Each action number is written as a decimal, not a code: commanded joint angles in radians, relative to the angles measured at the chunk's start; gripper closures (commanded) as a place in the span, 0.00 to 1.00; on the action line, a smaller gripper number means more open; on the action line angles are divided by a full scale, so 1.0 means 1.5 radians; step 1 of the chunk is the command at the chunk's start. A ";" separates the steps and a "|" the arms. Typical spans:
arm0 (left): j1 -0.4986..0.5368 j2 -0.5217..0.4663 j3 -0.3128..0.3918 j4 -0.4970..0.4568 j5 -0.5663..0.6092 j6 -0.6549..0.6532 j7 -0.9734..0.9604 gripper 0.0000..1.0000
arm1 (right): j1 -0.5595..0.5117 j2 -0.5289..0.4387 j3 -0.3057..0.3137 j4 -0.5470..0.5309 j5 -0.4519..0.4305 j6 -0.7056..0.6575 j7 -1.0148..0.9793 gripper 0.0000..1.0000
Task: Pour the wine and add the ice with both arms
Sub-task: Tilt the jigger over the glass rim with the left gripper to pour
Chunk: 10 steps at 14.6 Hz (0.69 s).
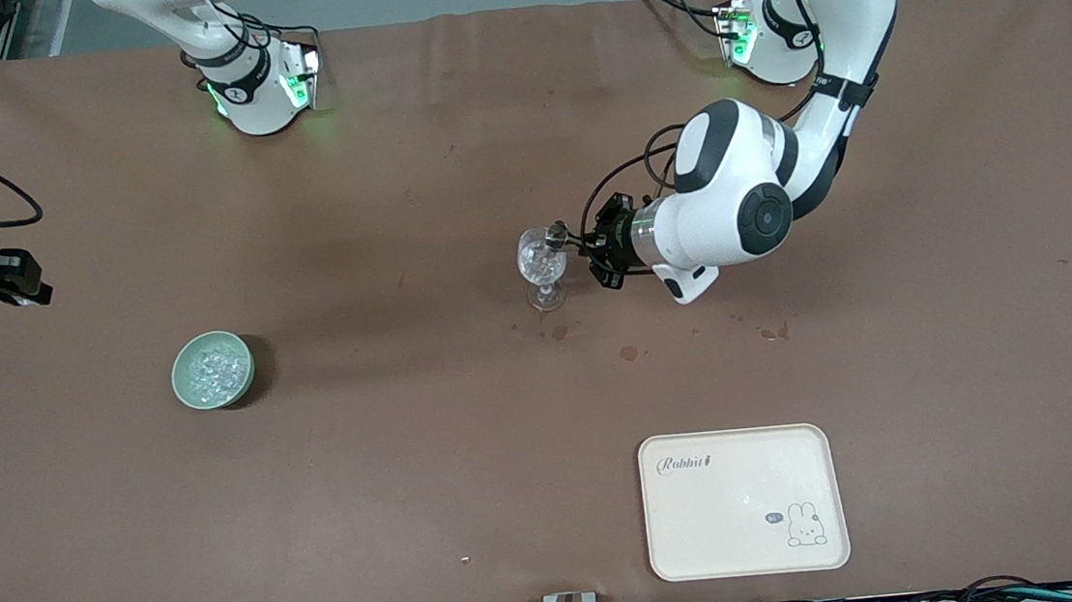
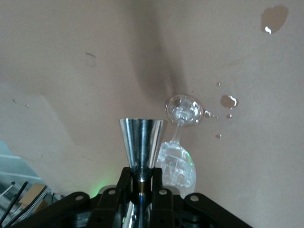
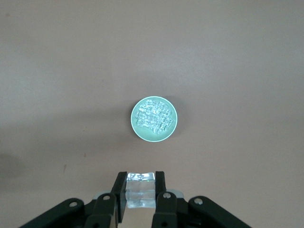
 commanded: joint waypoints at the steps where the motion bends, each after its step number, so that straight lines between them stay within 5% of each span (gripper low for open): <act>1: -0.008 0.001 0.000 0.009 0.022 0.006 -0.031 0.99 | 0.002 -0.016 0.001 -0.017 -0.005 0.002 0.002 0.99; 10: -0.023 0.007 0.002 0.022 0.056 0.007 -0.097 0.99 | -0.001 -0.019 0.001 -0.016 -0.004 -0.002 0.002 0.98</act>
